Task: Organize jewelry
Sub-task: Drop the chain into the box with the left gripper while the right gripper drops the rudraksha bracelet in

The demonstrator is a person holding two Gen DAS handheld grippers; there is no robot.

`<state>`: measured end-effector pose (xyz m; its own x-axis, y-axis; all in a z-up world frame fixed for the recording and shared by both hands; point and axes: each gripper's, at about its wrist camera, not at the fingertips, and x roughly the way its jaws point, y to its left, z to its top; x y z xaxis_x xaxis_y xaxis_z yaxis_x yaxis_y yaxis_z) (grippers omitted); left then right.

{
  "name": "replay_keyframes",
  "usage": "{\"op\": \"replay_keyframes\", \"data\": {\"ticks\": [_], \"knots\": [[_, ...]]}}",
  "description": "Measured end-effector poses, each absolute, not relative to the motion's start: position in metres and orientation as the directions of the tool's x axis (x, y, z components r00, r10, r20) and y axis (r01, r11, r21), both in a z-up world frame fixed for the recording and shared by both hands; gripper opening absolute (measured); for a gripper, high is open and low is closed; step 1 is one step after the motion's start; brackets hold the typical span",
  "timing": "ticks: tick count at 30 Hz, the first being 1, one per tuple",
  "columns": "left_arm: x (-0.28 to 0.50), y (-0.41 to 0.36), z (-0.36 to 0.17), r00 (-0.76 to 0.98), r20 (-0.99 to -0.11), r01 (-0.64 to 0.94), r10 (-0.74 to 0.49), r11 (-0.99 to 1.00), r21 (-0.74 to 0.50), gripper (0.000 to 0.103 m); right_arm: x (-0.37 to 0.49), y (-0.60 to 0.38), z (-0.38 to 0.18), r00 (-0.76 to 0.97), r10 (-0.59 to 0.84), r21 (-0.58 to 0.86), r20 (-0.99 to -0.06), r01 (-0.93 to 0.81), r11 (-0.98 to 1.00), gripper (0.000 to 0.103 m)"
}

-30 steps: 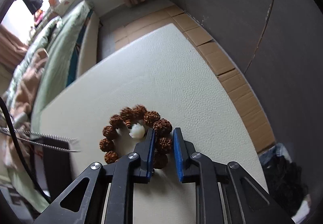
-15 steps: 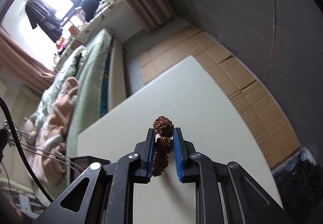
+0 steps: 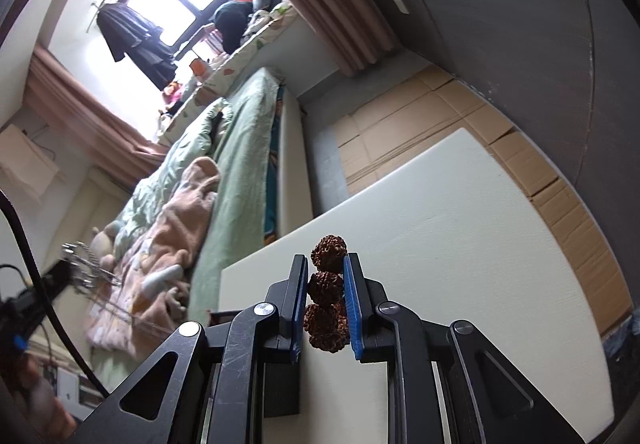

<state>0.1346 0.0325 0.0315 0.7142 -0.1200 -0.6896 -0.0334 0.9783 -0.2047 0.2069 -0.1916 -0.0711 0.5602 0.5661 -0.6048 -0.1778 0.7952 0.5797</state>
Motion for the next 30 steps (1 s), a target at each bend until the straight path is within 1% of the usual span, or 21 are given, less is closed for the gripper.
{"op": "replay_keyframes", "data": {"ticks": [2,4,8,10,12,14,23,27,29,30], "knots": [[0.141,0.037,0.013,0.670,-0.731,-0.062,-0.131,0.971,-0.231,0.013,0.205,-0.184,-0.067,0.558,0.584,0.590,-0.590,-0.195,0.783,0.019],[0.149,0.042,-0.009,0.597,-0.791,-0.098,-0.133,0.967,-0.237,0.013,0.203,-0.177,-0.063,0.557,0.601,0.598,-0.574,-0.217,0.772,0.019],[0.149,0.053,-0.033,0.545,-0.822,-0.136,-0.163,0.951,-0.279,0.014,0.200,-0.166,-0.056,0.553,0.636,0.612,-0.538,-0.263,0.746,0.019],[0.146,0.056,-0.037,0.540,-0.827,-0.149,-0.154,0.950,-0.274,0.026,0.196,-0.164,-0.054,0.547,0.659,0.622,-0.517,-0.290,0.728,0.019],[0.139,0.060,-0.037,0.557,-0.816,-0.163,-0.151,0.944,-0.287,0.056,0.194,-0.158,-0.052,0.535,0.682,0.631,-0.499,-0.316,0.709,0.019],[0.131,0.061,-0.034,0.582,-0.802,-0.176,-0.137,0.941,-0.288,0.064,0.191,-0.153,-0.050,0.519,0.706,0.641,-0.482,-0.341,0.688,0.019],[0.114,0.084,-0.039,0.583,-0.806,-0.239,-0.106,0.925,-0.295,0.064,0.187,-0.121,-0.055,0.403,0.795,0.682,-0.454,-0.417,0.601,0.019],[0.107,0.093,-0.042,0.583,-0.807,-0.263,-0.095,0.918,-0.298,0.064,0.189,-0.098,-0.070,0.286,0.833,0.719,-0.474,-0.421,0.553,0.019],[0.104,0.095,-0.044,0.579,-0.810,-0.272,-0.093,0.915,-0.299,0.064,0.193,-0.087,-0.081,0.238,0.815,0.710,-0.528,-0.402,0.578,0.034],[0.103,0.096,-0.045,0.577,-0.811,-0.274,-0.092,0.914,-0.299,0.064,0.195,-0.085,-0.086,0.242,0.795,0.695,-0.557,-0.389,0.605,0.046]]}}
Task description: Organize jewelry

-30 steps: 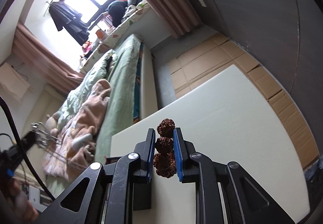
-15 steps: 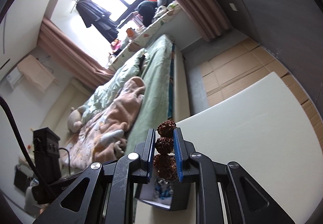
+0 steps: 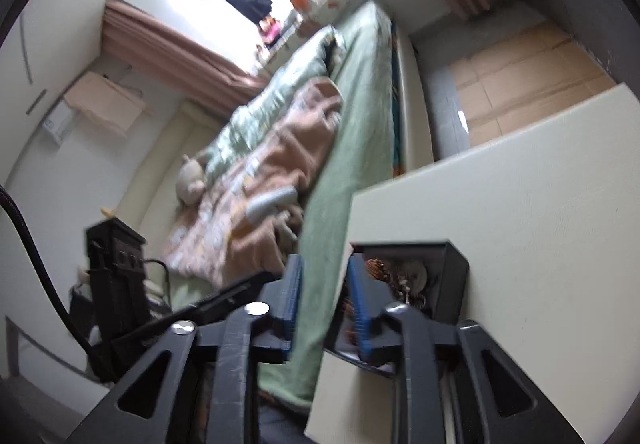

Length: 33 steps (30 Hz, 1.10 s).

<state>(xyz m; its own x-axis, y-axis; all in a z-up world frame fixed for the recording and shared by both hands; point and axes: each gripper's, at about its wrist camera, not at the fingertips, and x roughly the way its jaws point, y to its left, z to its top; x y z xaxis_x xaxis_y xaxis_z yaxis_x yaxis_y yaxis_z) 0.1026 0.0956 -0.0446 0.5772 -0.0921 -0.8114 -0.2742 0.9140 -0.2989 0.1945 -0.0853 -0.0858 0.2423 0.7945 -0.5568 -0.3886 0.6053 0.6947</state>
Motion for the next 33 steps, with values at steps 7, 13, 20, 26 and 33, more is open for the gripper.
{"op": "replay_keyframes", "data": {"ticks": [7,13,20,26,33], "knots": [[0.090,0.092,-0.043,0.590,-0.802,-0.273,-0.089,0.913,-0.302,0.064,0.200,-0.119,-0.082,0.329,0.746,0.665,-0.580,-0.339,0.666,0.055],[0.085,0.078,-0.040,0.594,-0.802,-0.278,-0.065,0.918,-0.281,0.067,0.196,-0.146,-0.077,0.365,0.718,0.642,-0.593,-0.324,0.695,0.068],[0.074,0.054,-0.032,0.634,-0.771,-0.252,-0.057,0.928,-0.276,0.085,0.168,-0.155,-0.078,0.389,0.658,0.579,-0.644,-0.314,0.752,0.071],[0.059,0.019,-0.021,0.659,-0.751,-0.189,-0.030,0.961,-0.204,0.103,0.139,-0.165,-0.064,0.462,0.567,0.466,-0.682,-0.323,0.824,0.097],[0.037,-0.013,-0.010,0.673,-0.739,-0.123,-0.028,0.981,-0.150,0.103,0.102,-0.185,-0.049,0.537,0.527,0.427,-0.659,-0.310,0.850,0.103]]}}
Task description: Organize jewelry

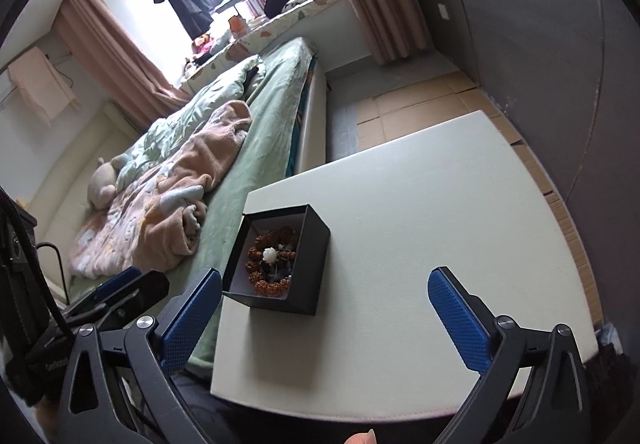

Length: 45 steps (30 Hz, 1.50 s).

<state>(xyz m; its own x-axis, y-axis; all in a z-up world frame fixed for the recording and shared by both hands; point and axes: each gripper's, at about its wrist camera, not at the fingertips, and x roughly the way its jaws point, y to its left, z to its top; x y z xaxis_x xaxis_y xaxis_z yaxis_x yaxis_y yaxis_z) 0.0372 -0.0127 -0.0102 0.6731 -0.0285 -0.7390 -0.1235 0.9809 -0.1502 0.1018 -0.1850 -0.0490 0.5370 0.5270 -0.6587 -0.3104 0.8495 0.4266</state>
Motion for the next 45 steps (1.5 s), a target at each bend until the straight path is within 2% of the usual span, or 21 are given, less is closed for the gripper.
{"op": "replay_keyframes", "data": {"ticks": [14,21,25,45], "knots": [[-0.017,-0.027,0.013,0.708,-0.706,-0.097,-0.001,0.990,-0.099,0.103,0.028,-0.217,-0.010,0.633,0.475,0.384,-0.611,-0.287,0.878,0.103],[-0.038,-0.029,0.021,0.703,-0.709,-0.067,-0.060,0.987,-0.149,0.103,-0.005,-0.227,0.014,0.684,0.424,0.330,-0.594,-0.274,0.904,0.103],[-0.048,-0.033,0.034,0.727,-0.685,-0.070,-0.038,0.989,-0.130,0.103,-0.019,-0.230,0.025,0.705,0.401,0.315,-0.585,-0.257,0.913,0.103],[-0.075,-0.028,0.057,0.764,-0.645,-0.078,-0.014,0.990,-0.115,0.103,-0.047,-0.223,0.036,0.706,0.400,0.298,-0.584,-0.271,0.915,0.103]]}}
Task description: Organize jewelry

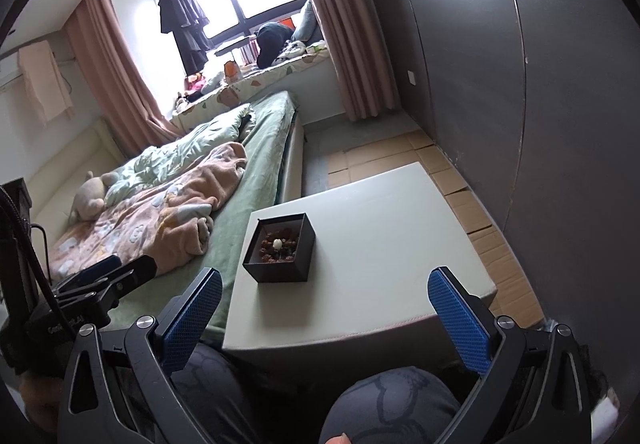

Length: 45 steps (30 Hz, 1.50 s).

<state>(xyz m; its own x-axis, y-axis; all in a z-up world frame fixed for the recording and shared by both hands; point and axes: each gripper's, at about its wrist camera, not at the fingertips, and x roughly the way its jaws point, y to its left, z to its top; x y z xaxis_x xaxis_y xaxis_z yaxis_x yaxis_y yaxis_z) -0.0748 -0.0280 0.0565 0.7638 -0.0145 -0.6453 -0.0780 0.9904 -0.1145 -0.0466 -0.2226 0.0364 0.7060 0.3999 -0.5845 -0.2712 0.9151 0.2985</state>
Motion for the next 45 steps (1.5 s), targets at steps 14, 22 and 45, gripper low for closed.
{"op": "replay_keyframes", "data": {"ticks": [14,22,45], "knots": [[-0.089,-0.040,0.072,0.798,-0.602,-0.056,-0.017,0.993,-0.102,0.103,-0.057,-0.232,0.042,0.718,0.396,0.304,-0.573,-0.263,0.916,0.103],[-0.092,-0.036,0.075,0.797,-0.603,-0.068,-0.021,0.990,-0.123,0.103,-0.062,-0.235,0.045,0.714,0.394,0.296,-0.579,-0.267,0.917,0.103],[-0.106,-0.043,0.082,0.802,-0.597,-0.057,-0.019,0.992,-0.109,0.103,-0.079,-0.232,0.053,0.718,0.403,0.277,-0.568,-0.295,0.914,0.103]]}}
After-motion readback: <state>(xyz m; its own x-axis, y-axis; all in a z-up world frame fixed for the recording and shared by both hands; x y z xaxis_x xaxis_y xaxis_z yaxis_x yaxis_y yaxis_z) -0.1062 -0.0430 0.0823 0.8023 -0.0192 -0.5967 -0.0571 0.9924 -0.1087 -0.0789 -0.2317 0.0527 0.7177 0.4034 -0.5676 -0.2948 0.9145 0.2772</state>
